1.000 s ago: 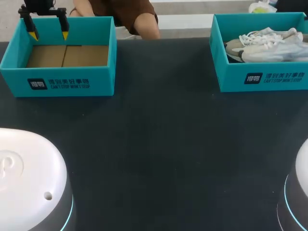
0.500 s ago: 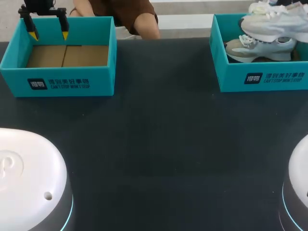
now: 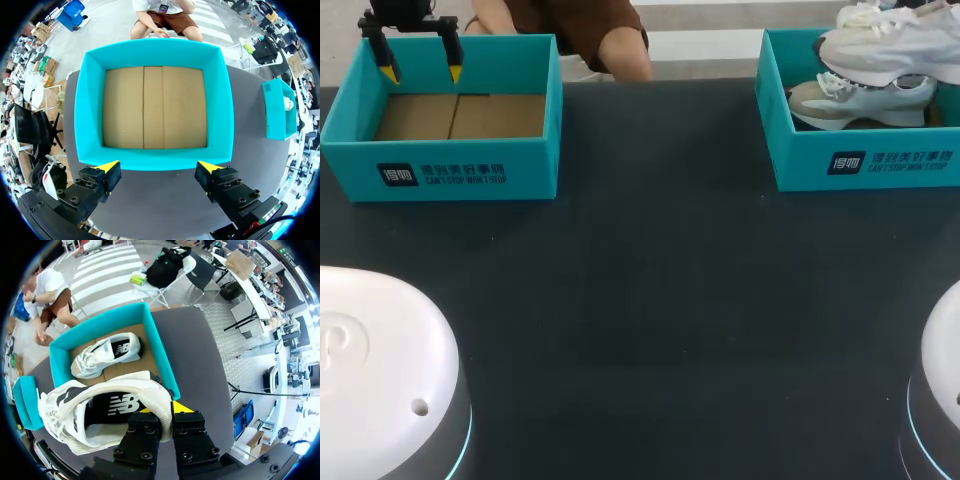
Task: Take the shoe out of the shoebox, open the shoe tongue, remove and reinsert the insole, then place the shoe into the shoebox
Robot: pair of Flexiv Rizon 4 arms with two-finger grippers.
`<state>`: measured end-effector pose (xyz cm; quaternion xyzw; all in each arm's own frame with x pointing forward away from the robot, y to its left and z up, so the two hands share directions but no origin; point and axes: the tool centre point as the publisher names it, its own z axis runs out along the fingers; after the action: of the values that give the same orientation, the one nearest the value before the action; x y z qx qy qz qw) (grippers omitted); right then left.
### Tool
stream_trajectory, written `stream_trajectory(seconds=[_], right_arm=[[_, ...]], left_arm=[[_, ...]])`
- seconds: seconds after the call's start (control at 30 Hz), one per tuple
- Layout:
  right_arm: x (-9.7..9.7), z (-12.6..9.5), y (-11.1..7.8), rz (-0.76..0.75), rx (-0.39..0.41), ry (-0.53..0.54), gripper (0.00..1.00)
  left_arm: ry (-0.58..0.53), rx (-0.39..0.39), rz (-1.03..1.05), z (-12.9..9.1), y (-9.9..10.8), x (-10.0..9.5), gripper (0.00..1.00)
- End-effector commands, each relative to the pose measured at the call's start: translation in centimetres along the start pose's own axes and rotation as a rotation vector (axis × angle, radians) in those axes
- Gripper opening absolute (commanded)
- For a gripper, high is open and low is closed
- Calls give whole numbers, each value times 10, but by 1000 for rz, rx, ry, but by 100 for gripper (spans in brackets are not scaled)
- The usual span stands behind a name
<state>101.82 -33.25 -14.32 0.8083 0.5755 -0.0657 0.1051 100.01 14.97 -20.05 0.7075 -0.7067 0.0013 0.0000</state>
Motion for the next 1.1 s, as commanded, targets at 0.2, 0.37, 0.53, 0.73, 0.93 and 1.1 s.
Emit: stream_trajectory(seconds=[0.2, 0.37, 0.53, 0.73, 0.93, 1.1], right_arm=[[53, -27, -73, 11, -71, -3, 0], [79, -39, -118, -4, -87, 7, 0], [111, -49, -169, 19, -66, 8, 0], [128, -54, -202, 62, -26, 24, 0], [137, -61, -210, 31, -17, 14, 0], [137, -61, -210, 31, -17, 14, 0]], left_arm=[[-1, -1, 0, 0, 0, 0, 100], [-1, -1, 0, 0, 0, 0, 100], [-1, -1, 0, 0, 0, 0, 100], [-1, -1, 0, 0, 0, 0, 100], [-1, -1, 0, 0, 0, 0, 100], [-1, -1, 0, 0, 0, 0, 100]])
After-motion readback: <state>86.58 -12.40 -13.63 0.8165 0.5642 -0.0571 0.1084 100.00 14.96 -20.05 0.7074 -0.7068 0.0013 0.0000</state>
